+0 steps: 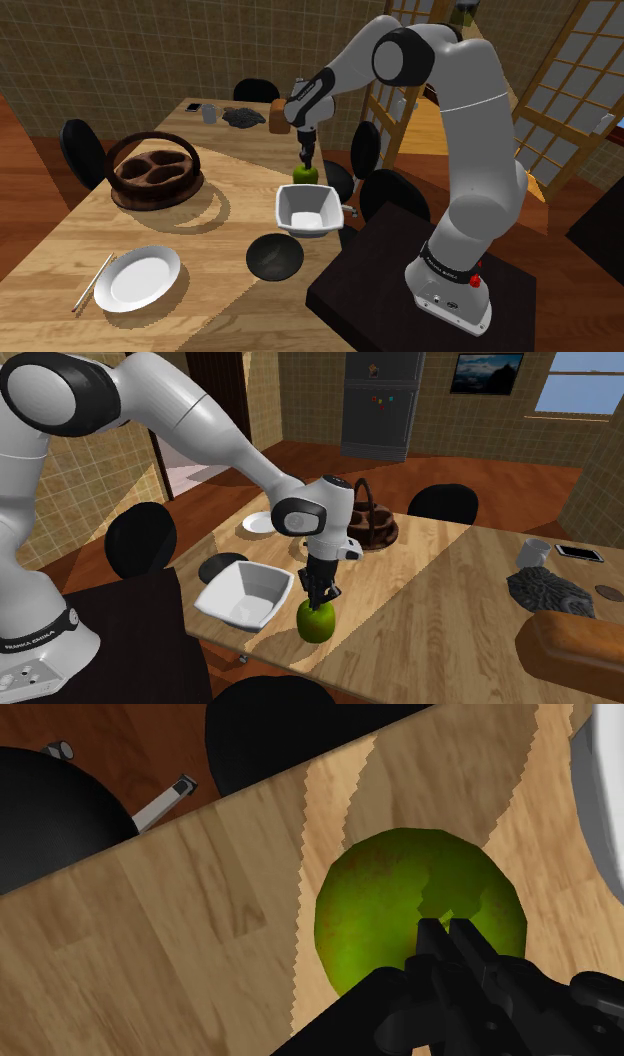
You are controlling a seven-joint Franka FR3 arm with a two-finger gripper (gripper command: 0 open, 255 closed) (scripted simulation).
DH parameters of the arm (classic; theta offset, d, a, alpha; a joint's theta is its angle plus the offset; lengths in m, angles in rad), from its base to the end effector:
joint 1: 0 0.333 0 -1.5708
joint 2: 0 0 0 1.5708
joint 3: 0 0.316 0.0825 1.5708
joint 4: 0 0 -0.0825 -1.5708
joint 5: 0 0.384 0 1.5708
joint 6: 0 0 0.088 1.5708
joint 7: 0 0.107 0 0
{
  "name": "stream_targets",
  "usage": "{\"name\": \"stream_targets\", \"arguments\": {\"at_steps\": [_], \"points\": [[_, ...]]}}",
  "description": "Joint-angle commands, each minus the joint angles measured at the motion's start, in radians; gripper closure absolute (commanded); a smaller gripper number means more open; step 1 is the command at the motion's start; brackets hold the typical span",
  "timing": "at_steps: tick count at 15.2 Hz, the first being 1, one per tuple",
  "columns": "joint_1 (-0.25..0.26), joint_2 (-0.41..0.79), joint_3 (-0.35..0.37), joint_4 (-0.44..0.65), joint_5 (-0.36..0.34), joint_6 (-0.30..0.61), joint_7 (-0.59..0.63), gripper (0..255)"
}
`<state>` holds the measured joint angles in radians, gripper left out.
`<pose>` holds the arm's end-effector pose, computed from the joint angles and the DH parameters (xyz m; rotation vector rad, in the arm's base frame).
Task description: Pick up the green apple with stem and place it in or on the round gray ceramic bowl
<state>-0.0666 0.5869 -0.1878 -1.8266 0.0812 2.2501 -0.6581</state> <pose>0.6132 -0.1508 0.2045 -3.0540 -0.5726 0.2435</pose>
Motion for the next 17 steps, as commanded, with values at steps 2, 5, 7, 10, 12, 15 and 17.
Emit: {"name": "stream_targets", "arguments": {"at_steps": [2, 5, 7, 10, 12, 15, 17], "points": [[0.004, -0.026, -0.003, 0.002, -0.005, -0.027, 0.004, 255], [0.007, -0.053, -0.007, 0.003, -0.010, -0.056, 0.006, 255], [0.009, -0.071, -0.009, 0.006, -0.014, -0.075, 0.008, 255], [0.011, -0.096, -0.012, 0.010, -0.019, -0.105, 0.010, 255], [0.013, -0.112, -0.014, 0.015, -0.023, -0.126, 0.012, 255], [0.015, -0.135, -0.017, 0.023, -0.028, -0.157, 0.014, 255], [0.016, -0.150, -0.019, 0.030, -0.031, -0.178, 0.015, 255]]}}
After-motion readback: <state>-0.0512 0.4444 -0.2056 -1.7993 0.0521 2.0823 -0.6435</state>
